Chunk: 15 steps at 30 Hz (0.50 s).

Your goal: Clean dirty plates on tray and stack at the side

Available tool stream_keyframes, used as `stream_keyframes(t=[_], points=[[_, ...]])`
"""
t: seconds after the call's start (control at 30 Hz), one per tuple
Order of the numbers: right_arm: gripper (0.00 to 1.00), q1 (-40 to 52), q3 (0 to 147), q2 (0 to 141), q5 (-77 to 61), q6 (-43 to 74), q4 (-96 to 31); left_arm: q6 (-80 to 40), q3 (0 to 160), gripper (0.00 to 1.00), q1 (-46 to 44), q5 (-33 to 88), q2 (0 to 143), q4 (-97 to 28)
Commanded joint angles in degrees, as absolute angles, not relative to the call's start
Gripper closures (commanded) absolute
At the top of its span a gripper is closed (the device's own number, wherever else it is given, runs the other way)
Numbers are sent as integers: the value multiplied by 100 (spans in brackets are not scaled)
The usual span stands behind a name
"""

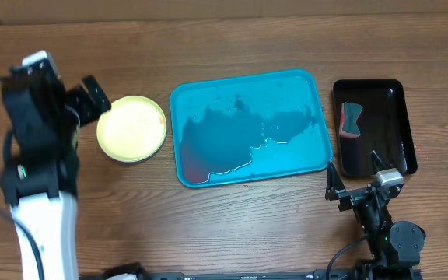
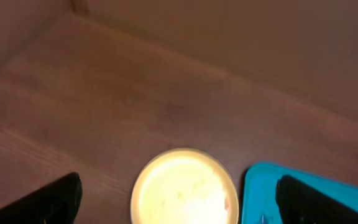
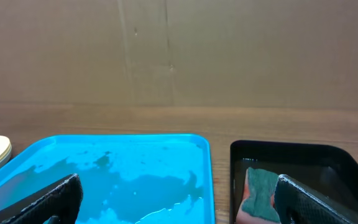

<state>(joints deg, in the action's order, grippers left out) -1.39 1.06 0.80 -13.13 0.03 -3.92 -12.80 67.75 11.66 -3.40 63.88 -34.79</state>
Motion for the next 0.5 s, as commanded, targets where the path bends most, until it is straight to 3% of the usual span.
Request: stream_keyframes(t=[0.0,0.27,0.47], points=[[0,-102,45,16,-1310,40,-351,-980,5686,0,1164,-95,5603,-3009],[0,-102,45,16,-1310,40,-351,-320,3041,1,1164,733,3457,-1205],[0,-102,45,16,-1310,40,-351,-318,1815,0,1160,733,2053,-626]])
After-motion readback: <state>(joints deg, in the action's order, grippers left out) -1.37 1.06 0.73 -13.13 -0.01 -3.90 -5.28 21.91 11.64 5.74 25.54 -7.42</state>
